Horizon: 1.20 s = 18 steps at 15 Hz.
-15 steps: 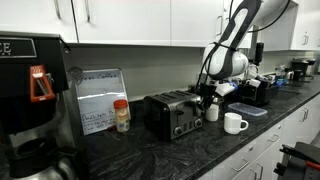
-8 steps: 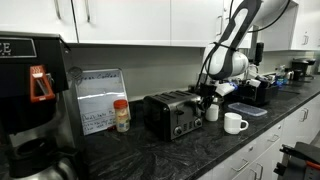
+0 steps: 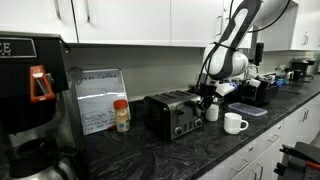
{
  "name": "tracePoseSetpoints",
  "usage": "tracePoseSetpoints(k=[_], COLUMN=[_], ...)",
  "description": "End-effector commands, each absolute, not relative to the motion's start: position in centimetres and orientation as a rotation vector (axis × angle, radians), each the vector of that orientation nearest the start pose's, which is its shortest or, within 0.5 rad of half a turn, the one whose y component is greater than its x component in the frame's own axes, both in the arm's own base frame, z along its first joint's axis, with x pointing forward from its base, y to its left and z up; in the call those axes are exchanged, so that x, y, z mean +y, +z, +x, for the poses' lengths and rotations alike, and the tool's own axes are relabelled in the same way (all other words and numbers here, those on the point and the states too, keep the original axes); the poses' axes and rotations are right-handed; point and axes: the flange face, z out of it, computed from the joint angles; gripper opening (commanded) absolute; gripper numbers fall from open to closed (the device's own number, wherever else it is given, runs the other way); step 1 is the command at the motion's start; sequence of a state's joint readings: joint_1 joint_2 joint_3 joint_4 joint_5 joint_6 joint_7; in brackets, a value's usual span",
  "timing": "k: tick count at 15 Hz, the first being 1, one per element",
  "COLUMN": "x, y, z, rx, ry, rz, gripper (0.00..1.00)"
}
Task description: Turn on the right toaster
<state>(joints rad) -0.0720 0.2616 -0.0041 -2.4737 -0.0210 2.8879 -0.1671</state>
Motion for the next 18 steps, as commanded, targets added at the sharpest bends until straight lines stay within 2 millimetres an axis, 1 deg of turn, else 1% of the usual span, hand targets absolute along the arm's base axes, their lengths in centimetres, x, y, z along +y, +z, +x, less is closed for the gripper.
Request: tracePoseSetpoints(k=[1,8,18], x=[-3.8,-3.6,-3.1], y=[17.5,17.7,19.9], z=[47.8,47.8,48.6], rx=[-0.194,-0.196,-0.202], ry=[-0.159,-0.149,-0.174], rz=[-3.139,-3.136,-3.132], gripper=[0.0,0.0,0.0])
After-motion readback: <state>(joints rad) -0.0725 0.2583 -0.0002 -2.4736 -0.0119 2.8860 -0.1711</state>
